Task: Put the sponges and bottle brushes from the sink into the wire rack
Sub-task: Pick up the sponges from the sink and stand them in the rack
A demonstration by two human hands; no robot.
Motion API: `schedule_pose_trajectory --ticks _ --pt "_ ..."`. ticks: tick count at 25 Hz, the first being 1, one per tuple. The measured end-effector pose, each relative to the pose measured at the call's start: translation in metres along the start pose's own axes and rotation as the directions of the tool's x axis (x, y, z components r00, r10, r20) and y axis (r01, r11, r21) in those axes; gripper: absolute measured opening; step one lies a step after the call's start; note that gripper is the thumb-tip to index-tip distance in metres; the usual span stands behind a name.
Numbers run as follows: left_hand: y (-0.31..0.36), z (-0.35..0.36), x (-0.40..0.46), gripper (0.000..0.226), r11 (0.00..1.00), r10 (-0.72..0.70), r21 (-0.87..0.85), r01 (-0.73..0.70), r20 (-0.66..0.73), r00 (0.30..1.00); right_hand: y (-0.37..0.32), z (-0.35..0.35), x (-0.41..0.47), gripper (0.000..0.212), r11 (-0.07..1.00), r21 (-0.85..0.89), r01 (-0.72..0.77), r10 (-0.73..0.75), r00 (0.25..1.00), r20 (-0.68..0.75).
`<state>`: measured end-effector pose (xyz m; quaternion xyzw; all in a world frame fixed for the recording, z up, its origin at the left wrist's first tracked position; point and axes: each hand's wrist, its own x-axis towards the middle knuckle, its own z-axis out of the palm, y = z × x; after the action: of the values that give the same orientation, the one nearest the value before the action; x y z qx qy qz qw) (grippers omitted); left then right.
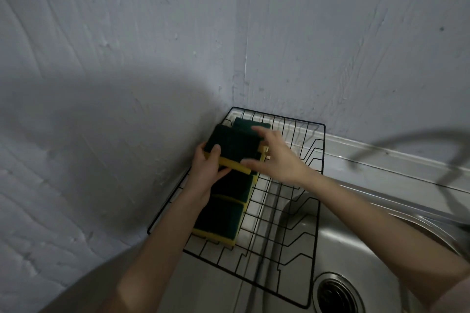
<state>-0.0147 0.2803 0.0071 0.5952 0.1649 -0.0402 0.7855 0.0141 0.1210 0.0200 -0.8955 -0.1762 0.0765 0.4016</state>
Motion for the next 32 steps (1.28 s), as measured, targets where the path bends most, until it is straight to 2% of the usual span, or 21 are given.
schedule_pose_trajectory --ticks 2,4,7,12,15,19,25,32 --pt "0.001 0.007 0.005 0.043 0.999 0.012 0.035 -0.012 -0.008 1.000 0.003 0.005 0.001 0.073 0.995 -0.095 0.005 -0.006 1.000 -0.015" --pt "-0.002 0.011 0.011 0.045 0.996 0.008 0.084 -0.009 0.003 1.000 0.008 0.008 0.007 0.067 0.996 -0.090 -0.025 0.019 0.998 -0.064" --pt "-0.004 0.010 0.018 0.044 0.967 0.017 0.255 -0.018 0.003 1.000 0.012 0.009 0.014 0.065 0.992 -0.120 -0.051 0.043 0.997 -0.064" --pt "-0.008 0.010 0.018 0.038 0.849 0.078 0.525 -0.059 -0.013 0.997 0.017 0.008 0.017 0.067 0.976 -0.216 -0.029 0.021 0.999 -0.039" --pt "-0.010 0.009 0.013 0.033 0.761 0.186 0.634 -0.135 -0.014 0.982 0.016 0.003 0.018 0.067 0.963 -0.271 -0.011 0.007 1.000 -0.017" --pt "-0.012 0.005 0.011 0.033 0.731 0.215 0.663 -0.162 0.002 0.977 0.016 0.001 0.020 0.067 0.950 -0.311 -0.011 0.025 0.999 0.043" --pt "-0.009 0.008 0.010 0.037 0.750 0.228 0.633 -0.193 0.027 0.973 0.019 0.006 0.021 0.065 0.958 -0.287 -0.017 0.006 0.999 -0.041" --pt "-0.015 0.005 0.010 0.042 0.680 0.172 0.713 -0.171 0.072 0.983 0.021 0.015 0.013 0.068 0.940 -0.341 -0.016 0.020 1.000 0.007"
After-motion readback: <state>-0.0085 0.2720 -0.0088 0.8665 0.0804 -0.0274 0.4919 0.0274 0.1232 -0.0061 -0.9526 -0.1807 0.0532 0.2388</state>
